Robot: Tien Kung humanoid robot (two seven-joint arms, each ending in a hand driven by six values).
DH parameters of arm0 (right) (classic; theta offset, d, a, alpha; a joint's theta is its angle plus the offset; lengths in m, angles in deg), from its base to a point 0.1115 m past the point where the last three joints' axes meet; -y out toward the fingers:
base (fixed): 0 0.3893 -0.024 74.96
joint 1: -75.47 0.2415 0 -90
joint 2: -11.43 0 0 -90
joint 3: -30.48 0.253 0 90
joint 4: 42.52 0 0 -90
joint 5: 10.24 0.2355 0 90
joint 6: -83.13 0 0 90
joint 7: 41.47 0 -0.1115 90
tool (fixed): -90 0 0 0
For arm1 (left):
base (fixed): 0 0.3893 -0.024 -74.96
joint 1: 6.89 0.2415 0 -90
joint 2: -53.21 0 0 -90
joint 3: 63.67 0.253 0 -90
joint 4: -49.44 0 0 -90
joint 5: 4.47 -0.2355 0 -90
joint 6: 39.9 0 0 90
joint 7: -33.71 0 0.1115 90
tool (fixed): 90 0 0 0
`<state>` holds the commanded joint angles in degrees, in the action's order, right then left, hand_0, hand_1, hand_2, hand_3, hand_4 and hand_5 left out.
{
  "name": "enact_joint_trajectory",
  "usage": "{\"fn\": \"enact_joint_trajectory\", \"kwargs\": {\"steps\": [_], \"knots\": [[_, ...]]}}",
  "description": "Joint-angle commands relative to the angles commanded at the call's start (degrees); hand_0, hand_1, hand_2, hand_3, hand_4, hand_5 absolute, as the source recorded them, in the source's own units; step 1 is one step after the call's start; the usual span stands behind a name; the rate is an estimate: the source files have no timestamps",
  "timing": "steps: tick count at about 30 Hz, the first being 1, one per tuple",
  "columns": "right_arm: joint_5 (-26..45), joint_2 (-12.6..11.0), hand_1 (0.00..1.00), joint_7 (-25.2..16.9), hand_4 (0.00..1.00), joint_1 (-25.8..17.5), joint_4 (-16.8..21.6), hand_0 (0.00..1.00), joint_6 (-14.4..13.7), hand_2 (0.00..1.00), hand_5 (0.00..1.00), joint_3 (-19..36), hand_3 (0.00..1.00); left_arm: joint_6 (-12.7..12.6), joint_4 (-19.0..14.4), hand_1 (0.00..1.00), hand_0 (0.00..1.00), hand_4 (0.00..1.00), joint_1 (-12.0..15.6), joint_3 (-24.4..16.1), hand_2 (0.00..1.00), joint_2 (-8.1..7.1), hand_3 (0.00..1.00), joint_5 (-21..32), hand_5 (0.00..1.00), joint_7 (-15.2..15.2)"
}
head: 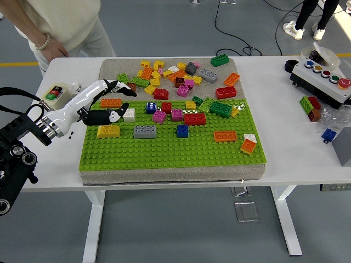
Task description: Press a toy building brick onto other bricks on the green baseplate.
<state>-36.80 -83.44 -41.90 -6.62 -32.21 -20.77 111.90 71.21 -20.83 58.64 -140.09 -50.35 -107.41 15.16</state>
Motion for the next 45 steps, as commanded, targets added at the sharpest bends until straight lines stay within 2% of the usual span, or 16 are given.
{"fn": "enact_joint_trajectory", "kwargs": {"steps": [3, 4, 13, 21, 23, 27, 28, 34, 35, 40, 41, 45], "knots": [[0.07, -0.03, 0.659, -0.01, 0.91, -0.01, 0.0, 0.74, 0.01, 0.706, 0.502, 0.0, 0.579, 0.35, 0.74, 0.816, 0.894, 0.794, -0.21, 1.41, 0.794, 0.45, 0.803, -3.0, 0.04, -0.44], [0.12, -0.04, 0.659, 0.0, 0.909, -0.03, 0.0, 0.741, 0.04, 0.705, 0.503, -0.03, 0.579, 0.29, 1.13, 0.828, 0.91, 0.874, -0.35, 1.96, 0.809, 0.73, 0.816, -4.5, 0.058, -0.62], [0.34, -0.02, 0.659, -0.34, 0.909, 0.0, 0.0, 0.739, 0.09, 0.705, 0.503, 0.1, 0.58, -1.16, 5.44, 0.826, 0.905, 0.886, -2.81, 5.12, 0.806, 2.73, 0.816, -13.02, 0.068, -1.87], [0.47, -0.15, 0.659, -0.28, 0.909, 0.02, 0.0, 0.738, 0.15, 0.705, 0.502, 0.04, 0.58, -1.97, 11.29, 0.818, 0.895, 0.887, -6.46, 6.74, 0.8, 3.67, 0.811, -15.19, 0.07, -3.08], [0.49, -0.17, 0.659, -0.26, 0.909, 0.09, 0.0, 0.739, 0.12, 0.706, 0.502, 0.02, 0.579, -2.56, 13.15, 0.794, 0.865, 0.886, -7.63, 7.22, 0.764, 3.94, 0.791, -15.37, 0.073, -3.68], [0.61, -0.19, 0.659, -0.31, 0.909, 0.24, 0.0, 0.739, -0.04, 0.706, 0.502, -0.18, 0.579, -3.86, 17.06, 0.794, 0.865, 0.886, -9.93, 8.16, 0.764, 4.77, 0.791, -16.07, 0.073, -4.76], [0.63, -0.19, 0.659, -0.31, 0.909, 0.24, 0.0, 0.739, -0.06, 0.705, 0.499, -0.21, 0.579, -4.03, 17.7, 0.774, 0.843, 0.838, -10.25, 8.31, 0.753, 4.92, 0.714, -16.18, 0.071, -4.89], [0.72, -0.22, 0.659, -0.18, 0.909, 0.24, 0.0, 0.739, -0.15, 0.705, 0.499, -0.44, 0.579, -5.42, 21.94, 0.774, 0.843, 0.838, -12.59, 9.04, 0.753, 6.36, 0.714, -18.67, 0.071, -5.69], [0.73, -0.24, 0.659, -0.17, 0.91, 0.24, 0.0, 0.741, -0.19, 0.705, 0.501, -0.49, 0.58, -5.92, 22.96, 0.761, 0.813, 0.796, -13.13, 9.01, 0.722, 6.76, 0.67, -19.92, 0.054, -5.88], [0.82, -0.29, 0.659, -0.14, 0.91, 0.28, 0.0, 0.741, -0.18, 0.705, 0.501, -0.71, 0.58, -7.07, 25.23, 0.761, 0.813, 0.796, -14.53, 8.53, 0.722, 7.72, 0.67, -23.91, 0.054, -6.22], [0.82, -0.29, 0.659, -0.13, 0.91, 0.3, 0.0, 0.739, -0.18, 0.705, 0.5, -0.74, 0.58, -7.17, 25.79, 0.749, 0.803, 0.755, -14.86, 8.31, 0.689, 7.95, 0.656, -24.74, 0.044, -6.19], [0.89, -0.31, 0.659, -0.16, 0.91, 0.42, 0.0, 0.739, -0.24, 0.705, 0.5, -0.83, 0.58, -7.56, 27.22, 0.749, 0.803, 0.755, -15.58, 7.9, 0.689, 8.43, 0.656, -26.61, 0.044, -6.13]]}}
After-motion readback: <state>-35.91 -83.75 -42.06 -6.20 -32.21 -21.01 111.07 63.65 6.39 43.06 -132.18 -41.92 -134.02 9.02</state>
